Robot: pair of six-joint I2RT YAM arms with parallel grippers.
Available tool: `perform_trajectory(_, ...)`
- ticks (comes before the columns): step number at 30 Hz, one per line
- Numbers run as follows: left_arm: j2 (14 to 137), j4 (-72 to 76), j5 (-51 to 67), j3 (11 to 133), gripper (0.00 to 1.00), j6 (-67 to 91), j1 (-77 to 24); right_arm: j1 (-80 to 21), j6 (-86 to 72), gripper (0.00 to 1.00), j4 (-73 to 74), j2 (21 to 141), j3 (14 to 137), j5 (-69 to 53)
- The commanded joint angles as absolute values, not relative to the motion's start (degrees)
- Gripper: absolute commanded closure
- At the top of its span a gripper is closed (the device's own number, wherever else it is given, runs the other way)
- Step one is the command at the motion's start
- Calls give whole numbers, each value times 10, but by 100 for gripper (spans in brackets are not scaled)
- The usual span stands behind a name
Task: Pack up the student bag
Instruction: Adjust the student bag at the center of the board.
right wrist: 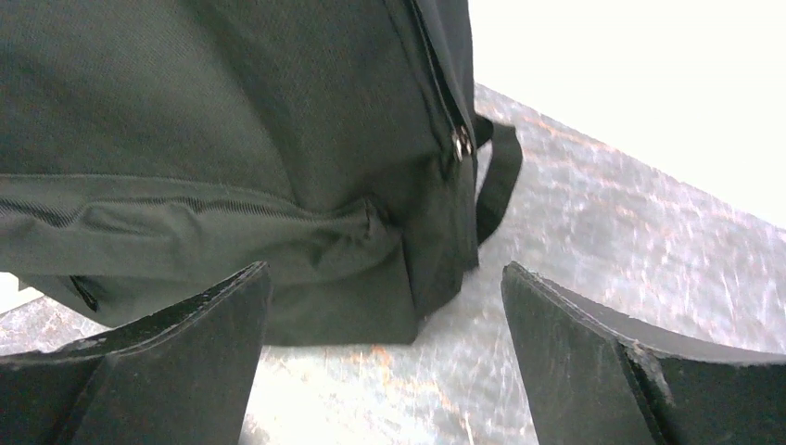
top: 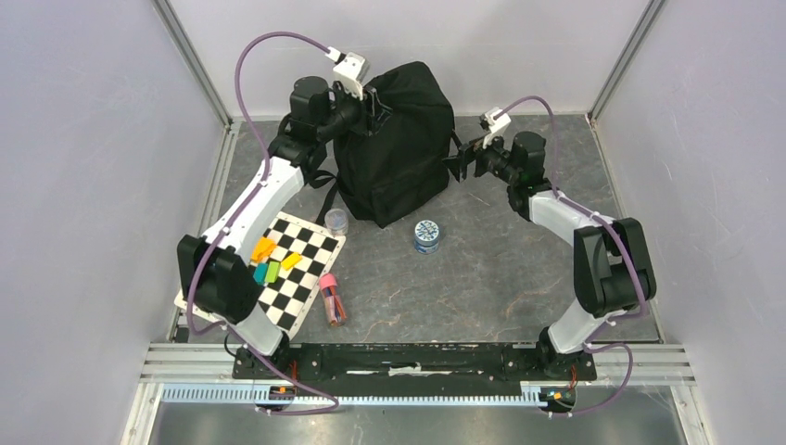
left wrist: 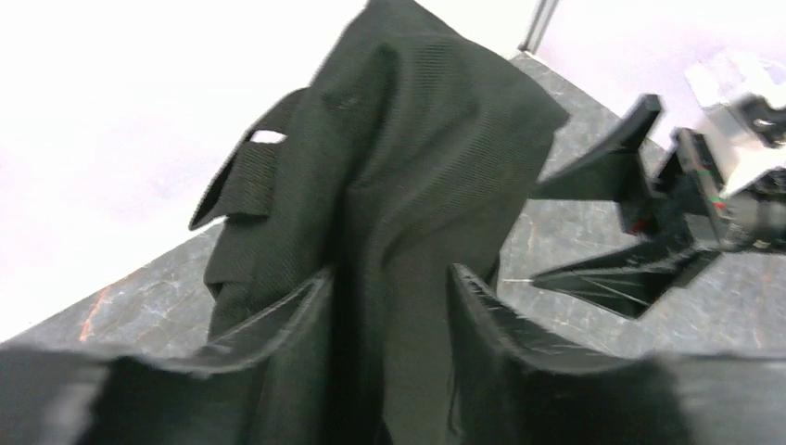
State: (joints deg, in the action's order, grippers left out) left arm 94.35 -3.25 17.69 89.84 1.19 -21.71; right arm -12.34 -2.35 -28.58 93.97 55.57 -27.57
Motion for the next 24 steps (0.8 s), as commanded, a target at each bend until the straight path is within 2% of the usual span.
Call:
perform_trajectory(1,867,-9,229,876,36,51,-216,-129,13,2,-307,981,627,-344)
perform_trajectory(4,805,12,227,827,16,54,-223,-128,8,2,-318,1007,656,-350)
perform_trajectory(7,731,5,201,776,1,46,-223,-126,10,2,-316,1022,668,-351)
perform_trajectory(12,639,-93,88,722,0,41,-222,-121,10,2,-313,999,641,-345)
perform_trajectory(15,617,-133,80,688,0,52,-222,-121,11,2,-330,973,608,-340)
perform_trajectory(24,543,-37,40,485,0,178,-222,-110,46,2,-309,983,637,-337)
